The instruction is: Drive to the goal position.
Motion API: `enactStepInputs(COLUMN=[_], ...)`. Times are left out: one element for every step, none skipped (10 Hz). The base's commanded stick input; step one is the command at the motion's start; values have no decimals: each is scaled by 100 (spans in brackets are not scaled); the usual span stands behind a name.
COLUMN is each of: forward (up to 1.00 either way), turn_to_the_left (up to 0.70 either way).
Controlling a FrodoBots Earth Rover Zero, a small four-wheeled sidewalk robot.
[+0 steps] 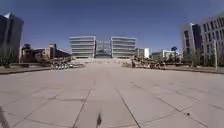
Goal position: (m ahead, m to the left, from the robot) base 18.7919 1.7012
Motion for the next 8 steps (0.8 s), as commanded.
enactStepInputs(forward=[70,70,70,70,70,70,70,70], turn_to_the_left=[0,0,0,-1,0,0,0,0])
